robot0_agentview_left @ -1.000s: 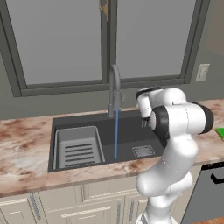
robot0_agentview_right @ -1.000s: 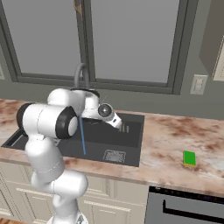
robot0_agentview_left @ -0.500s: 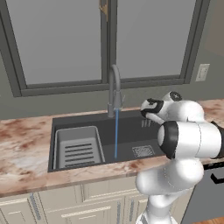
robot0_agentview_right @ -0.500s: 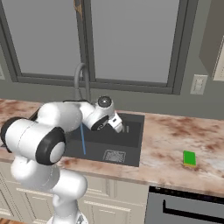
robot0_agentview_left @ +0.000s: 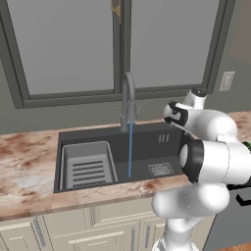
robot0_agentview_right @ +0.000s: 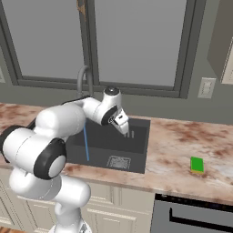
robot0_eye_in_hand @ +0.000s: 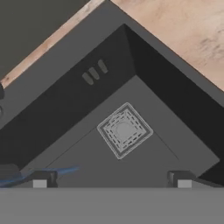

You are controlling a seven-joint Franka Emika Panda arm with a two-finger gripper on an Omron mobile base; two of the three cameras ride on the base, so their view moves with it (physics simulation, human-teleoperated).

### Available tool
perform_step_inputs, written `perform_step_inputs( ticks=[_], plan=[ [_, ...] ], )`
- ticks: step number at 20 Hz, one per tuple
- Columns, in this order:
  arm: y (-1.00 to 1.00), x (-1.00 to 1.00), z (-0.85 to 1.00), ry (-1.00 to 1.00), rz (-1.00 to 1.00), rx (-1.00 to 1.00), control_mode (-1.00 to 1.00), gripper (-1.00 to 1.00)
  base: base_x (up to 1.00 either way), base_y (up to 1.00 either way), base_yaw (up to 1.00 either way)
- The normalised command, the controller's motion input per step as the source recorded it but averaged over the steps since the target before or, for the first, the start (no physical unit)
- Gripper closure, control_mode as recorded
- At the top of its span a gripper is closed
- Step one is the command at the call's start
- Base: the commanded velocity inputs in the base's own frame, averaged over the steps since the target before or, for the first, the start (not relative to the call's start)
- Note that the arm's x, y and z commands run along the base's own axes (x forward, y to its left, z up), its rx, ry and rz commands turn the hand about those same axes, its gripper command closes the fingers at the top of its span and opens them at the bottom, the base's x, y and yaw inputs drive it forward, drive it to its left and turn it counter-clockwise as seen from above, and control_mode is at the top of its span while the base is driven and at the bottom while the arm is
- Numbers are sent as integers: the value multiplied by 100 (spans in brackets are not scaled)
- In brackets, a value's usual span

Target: Soak the sponge with water for a few seconds and then drop it inside the sink.

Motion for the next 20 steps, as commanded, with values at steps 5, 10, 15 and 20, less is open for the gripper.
perform_step_inputs(
  ticks=[5, 10, 15, 20],
  plan=[
    [-3, -1, -32, 11, 10, 1, -100, -100, 0, 0, 0],
    [-1, -15, -15, 2, 18, 0, -100, -100, 0, 0, 0],
    [0, -45, -4, 0, 27, 0, -100, -100, 0, 0, 0],
    [0, -44, -24, 0, 28, 0, -100, -100, 0, 0, 0]
  ],
)
